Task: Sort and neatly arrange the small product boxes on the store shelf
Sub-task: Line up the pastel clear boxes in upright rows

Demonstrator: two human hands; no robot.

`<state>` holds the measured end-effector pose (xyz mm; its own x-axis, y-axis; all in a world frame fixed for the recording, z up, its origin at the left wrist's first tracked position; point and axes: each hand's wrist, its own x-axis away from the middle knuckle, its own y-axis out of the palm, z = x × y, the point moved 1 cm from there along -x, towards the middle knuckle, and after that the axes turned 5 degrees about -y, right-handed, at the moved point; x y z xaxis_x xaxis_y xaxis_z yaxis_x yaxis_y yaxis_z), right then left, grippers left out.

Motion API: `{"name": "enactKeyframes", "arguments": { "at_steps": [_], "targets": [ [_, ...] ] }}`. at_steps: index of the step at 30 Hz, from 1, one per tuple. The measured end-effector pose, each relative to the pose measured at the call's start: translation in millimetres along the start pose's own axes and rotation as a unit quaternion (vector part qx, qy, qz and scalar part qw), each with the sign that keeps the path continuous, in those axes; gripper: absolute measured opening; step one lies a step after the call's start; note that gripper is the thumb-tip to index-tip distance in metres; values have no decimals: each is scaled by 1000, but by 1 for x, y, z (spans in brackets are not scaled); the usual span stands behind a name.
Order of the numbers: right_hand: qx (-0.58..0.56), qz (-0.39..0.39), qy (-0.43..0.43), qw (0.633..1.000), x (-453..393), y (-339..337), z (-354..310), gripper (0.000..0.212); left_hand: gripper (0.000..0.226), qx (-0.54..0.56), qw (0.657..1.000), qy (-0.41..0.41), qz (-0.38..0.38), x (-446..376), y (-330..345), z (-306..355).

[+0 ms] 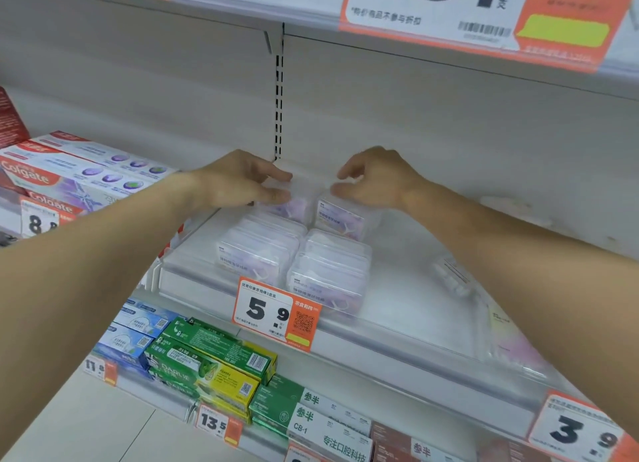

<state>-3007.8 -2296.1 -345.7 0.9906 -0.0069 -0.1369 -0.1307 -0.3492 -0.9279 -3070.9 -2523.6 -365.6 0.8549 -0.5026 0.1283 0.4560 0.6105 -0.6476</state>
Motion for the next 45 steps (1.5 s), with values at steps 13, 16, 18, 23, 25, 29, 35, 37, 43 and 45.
{"name": "enactKeyframes", "arguments": {
  "at_steps": [13, 16, 18, 23, 25, 29, 35, 37, 43, 45],
  "targets": [
    [-274, -23, 137, 952, 41, 16, 15, 64, 36, -2, 999, -47, 1, 18, 6, 11],
    [-263, -20, 150, 953, 50, 21, 15, 70, 53, -1, 997, -75, -7, 21, 6, 11],
    [-253, -20, 144, 957, 57, 21, 13, 67, 62, -1, 996, -84, -3, 23, 7, 12],
    [-234, -31, 167, 957, 75, 20, 8, 81, 59, 3, 995, -103, 3, 29, 7, 9],
    [-272, -37, 184, 944, 80, 19, 5, 71, 57, 5, 993, -118, -3, 33, 7, 9],
    [-355, -38, 188, 915, 88, 20, -3, 45, 57, 7, 992, -130, -1, 36, 9, 10],
    [-394, -39, 198, 897, 91, 22, -5, 74, 58, 3, 990, -138, 3, 38, 8, 13],
    [-401, -37, 200, 893, 90, 24, -4, 80, 58, -6, 990, -139, 6, 39, 8, 15],
    [-408, -34, 206, 889, 89, 27, 0, 78, 62, -8, 990, -143, 18, 41, 8, 19],
    [-401, -37, 205, 892, 89, 27, 0, 77, 66, -25, 988, -149, 21, 39, 7, 18]
  ]
}}
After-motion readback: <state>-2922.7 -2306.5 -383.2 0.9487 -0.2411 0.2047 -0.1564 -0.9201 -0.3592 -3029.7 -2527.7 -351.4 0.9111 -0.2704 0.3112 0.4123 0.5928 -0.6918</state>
